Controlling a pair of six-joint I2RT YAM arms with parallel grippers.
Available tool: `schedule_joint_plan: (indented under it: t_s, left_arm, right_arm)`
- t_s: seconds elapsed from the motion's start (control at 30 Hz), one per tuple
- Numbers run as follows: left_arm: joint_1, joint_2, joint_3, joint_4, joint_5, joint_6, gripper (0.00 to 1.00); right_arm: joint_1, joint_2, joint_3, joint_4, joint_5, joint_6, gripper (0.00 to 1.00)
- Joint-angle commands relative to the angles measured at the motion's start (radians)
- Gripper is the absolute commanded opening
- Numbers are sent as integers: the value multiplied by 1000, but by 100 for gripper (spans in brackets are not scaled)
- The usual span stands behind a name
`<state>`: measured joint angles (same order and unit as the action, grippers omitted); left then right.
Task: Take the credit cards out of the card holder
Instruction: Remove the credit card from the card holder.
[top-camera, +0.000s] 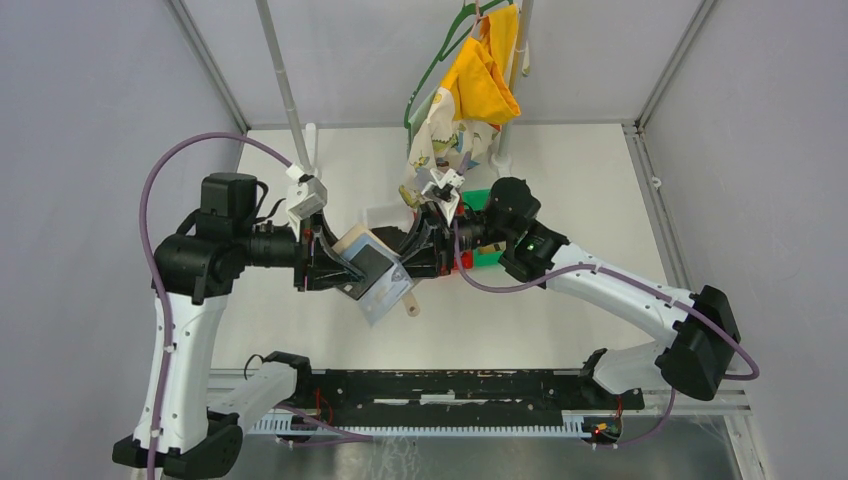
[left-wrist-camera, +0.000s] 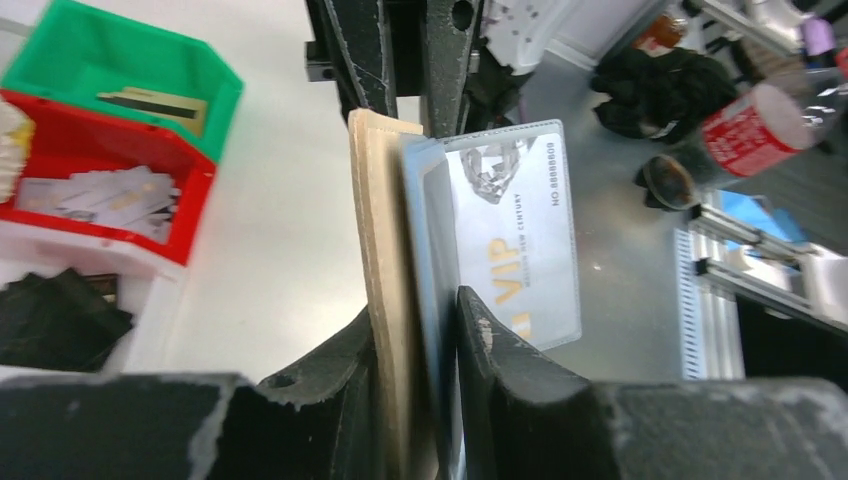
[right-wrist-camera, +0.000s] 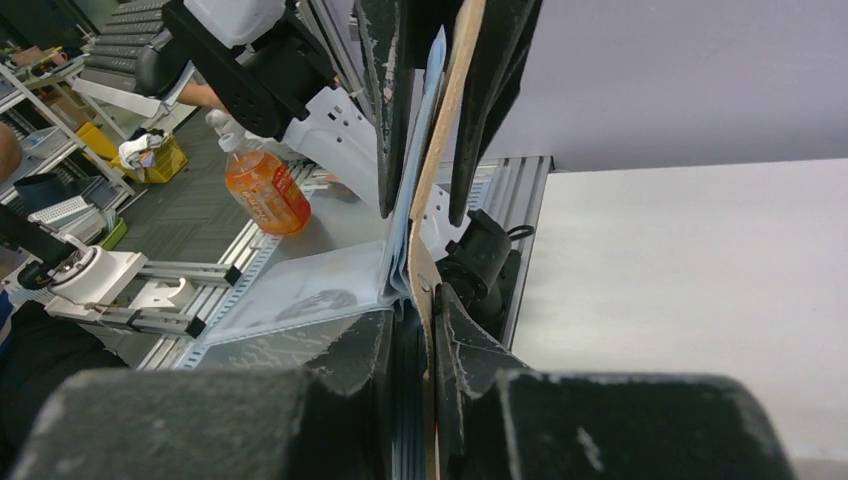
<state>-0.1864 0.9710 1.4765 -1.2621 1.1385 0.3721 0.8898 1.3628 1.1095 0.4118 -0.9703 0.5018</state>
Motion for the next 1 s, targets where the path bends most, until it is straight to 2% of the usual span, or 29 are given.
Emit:
schedule_joint_plan:
  t_s: [0.0,0.13,0.17,0.27,0.3,0.33,0.37,0.4,0.43,0.6,0.67,0.73,0.87,0.97]
  left_arm:
    - [1,52,54,-93,172,20,33]
    - [1,92,96,-143,171,50,19]
    - [1,98,107,-155,161,61,15]
    - [1,106,131,-161,131,71,5]
    - [2,105,136,-156,121,70,2]
    - [2,102,140,-148,109,65,2]
    - [1,98,144,-139,92,63,2]
    - [2,94,147,-127,75,57,2]
    - [1,86,150,-114,55,54,2]
    - [1,45,147,-61,-27,66,2]
    - [2,30,136,-35,-48,64,2]
    - [2,20,131,-21,-61,63,2]
    - [1,20,124,-17,-31,49,2]
    - [1,27,116,-8,-1,15,2]
  right_arm:
    - [15,-31,57,167,-47,20,0]
    - [15,-34,57,164,-53,8,0]
    - [16,-37,57,159,-55,0,3]
    - [15,-50,55,113,-57,-48,28]
    - [15,-55,55,94,-58,-65,40]
    - [14,-63,54,55,-49,-92,59]
    - [11,-74,61,2,-38,-126,74]
    - [7,-84,75,-54,-28,-179,87]
    - [-4,-99,94,-131,-16,-248,96]
    - [-76,-157,190,-461,46,-472,98]
    - [-113,-183,196,-500,63,-488,98]
    - [-131,-204,185,-456,83,-437,98]
    - [-112,-168,109,-149,74,-179,98]
    - [-49,-120,106,-109,103,-175,98]
